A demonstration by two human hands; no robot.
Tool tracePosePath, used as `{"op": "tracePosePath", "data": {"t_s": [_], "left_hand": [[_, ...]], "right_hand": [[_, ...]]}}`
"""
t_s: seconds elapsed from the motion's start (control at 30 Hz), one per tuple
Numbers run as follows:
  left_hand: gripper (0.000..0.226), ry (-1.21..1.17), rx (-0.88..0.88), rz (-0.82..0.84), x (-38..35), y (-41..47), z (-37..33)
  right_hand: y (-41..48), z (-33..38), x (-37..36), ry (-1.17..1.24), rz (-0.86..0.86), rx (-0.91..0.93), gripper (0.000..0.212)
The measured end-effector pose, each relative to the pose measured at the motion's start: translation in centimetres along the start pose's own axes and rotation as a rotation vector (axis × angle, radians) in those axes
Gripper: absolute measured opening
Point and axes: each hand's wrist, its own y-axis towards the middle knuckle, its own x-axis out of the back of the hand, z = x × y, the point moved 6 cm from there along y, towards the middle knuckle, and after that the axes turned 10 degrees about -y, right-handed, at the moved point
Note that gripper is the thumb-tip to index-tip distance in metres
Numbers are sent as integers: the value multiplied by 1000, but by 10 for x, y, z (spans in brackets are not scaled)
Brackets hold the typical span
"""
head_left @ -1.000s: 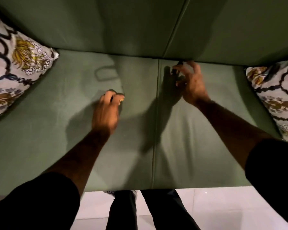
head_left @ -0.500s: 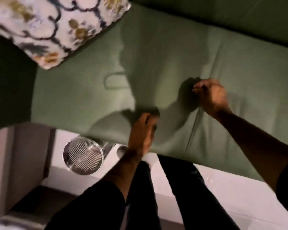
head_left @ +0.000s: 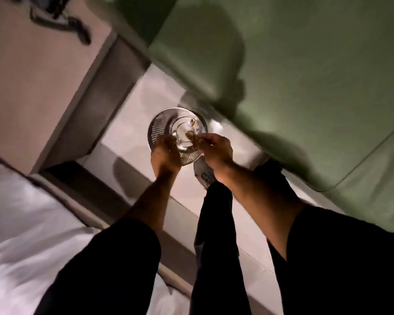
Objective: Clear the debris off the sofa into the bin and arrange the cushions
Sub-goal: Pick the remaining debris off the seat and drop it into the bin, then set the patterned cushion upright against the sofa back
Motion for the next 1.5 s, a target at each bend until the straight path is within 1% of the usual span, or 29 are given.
{"op": "tracePosePath", "data": {"t_s": [0.03,0.1,0.17,0.23,0.27,0.3,0.33,0.37,0.43,0.53,0.63,0.7,0.77,0.8,0.87,0.93,0.97,1.0,1.07,1.1,1.17,1.2,1.27,1.33,1.4,1.43,1.5], "left_hand": [[24,-56,91,-13,4,11,11],[31,-187,196,19,7,30,26],[38,-247,219,101,4,39,31],[40,-250,234,104,7,41,37],[40,-268,253,94,8,38,40],[40,-295,269,91,9,34,43],[39,-312,275,99,9,28,47],[39,-286,278,117,9,23,50],[37,-195,285,161,8,12,57],[31,-105,255,260,0,-7,64],[31,5,64,292,-8,-27,49],[35,-27,-178,293,-22,-33,12],[42,-146,-414,268,-36,-27,-48],[43,-214,-476,240,-39,-20,-79],[37,-322,-623,178,-42,0,-168],[36,-395,-741,146,-45,16,-262],[42,-445,-760,142,-45,25,-302],[55,-506,-755,149,-46,37,-345],[86,-620,-661,188,-49,61,-417],[98,-655,-612,186,-50,70,-446],[109,-661,-537,128,-50,84,-477],[110,-635,-511,92,-52,88,-482],[101,-570,-504,45,-54,93,-481],[93,-494,-551,-6,-52,102,-477],[84,-492,-574,-46,-47,111,-476],[81,-535,-581,-11,-48,114,-479],[82,-614,-594,149,-58,112,-490]], "right_hand": [[1,-1,-14,46,22,-52,20],[1,2,-34,108,71,-93,24],[3,1,-40,201,70,-130,26],[4,-3,-41,201,83,-130,27],[4,-11,-39,263,97,-183,26],[1,-15,-39,276,117,-209,20],[-2,-18,-33,247,100,-190,17],[-5,-23,-26,239,57,-200,20],[-8,-35,-13,244,35,-248,18],[-11,-44,13,190,79,-217,23],[-9,-31,54,177,48,-108,27],[-1,0,96,160,-11,55,33],[13,48,149,179,-109,237,37],[20,74,175,202,-161,304,41],[37,139,240,295,-279,428,52],[53,205,302,256,-365,528,75],[63,236,324,216,-376,557,86],[74,266,347,187,-375,576,95],[98,320,383,120,-335,606,109],[109,341,394,67,-307,622,114],[130,371,399,-63,-236,654,116],[138,380,396,-113,-197,668,111],[148,383,385,-154,-148,693,100],[155,372,379,-77,-128,719,97],[158,357,380,-18,-101,732,95],[158,350,383,-13,-87,737,94],[155,335,388,-20,-70,752,94]]}}
